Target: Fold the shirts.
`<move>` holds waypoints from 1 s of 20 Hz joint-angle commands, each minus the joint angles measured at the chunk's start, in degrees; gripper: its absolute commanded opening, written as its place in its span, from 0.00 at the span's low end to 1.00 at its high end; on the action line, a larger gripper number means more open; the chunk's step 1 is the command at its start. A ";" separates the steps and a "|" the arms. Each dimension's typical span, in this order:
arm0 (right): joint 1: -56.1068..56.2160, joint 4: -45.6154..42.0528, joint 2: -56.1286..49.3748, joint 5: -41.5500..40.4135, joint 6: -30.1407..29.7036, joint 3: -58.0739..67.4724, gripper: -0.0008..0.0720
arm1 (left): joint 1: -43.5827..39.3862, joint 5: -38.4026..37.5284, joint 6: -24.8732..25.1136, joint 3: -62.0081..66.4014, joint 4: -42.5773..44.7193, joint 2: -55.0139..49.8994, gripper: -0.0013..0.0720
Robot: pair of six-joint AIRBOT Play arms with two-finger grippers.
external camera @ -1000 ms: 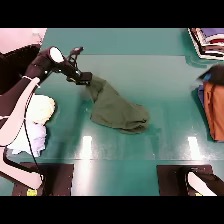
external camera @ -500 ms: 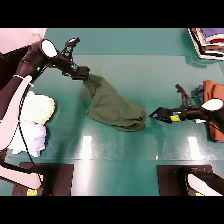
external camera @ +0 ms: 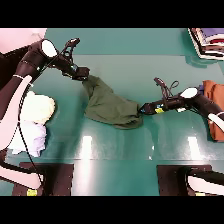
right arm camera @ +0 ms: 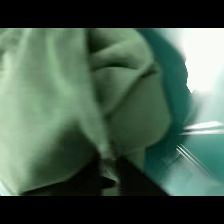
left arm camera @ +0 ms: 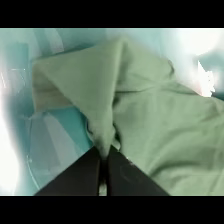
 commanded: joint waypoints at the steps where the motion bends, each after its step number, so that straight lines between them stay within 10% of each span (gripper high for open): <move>1: 1.40 0.24 -1.55 1.42 -3.61 3.54 0.10 | 0.07 -0.52 -0.02 0.04 0.02 0.55 0.05; 7: 0.04 -0.24 4.13 3.02 -1.92 10.49 0.04 | 0.07 3.26 -0.02 0.07 1.88 9.62 0.05; 20: -12.87 -27.41 34.82 11.89 21.81 42.99 0.03 | 0.04 5.86 -0.04 22.23 4.72 42.51 0.05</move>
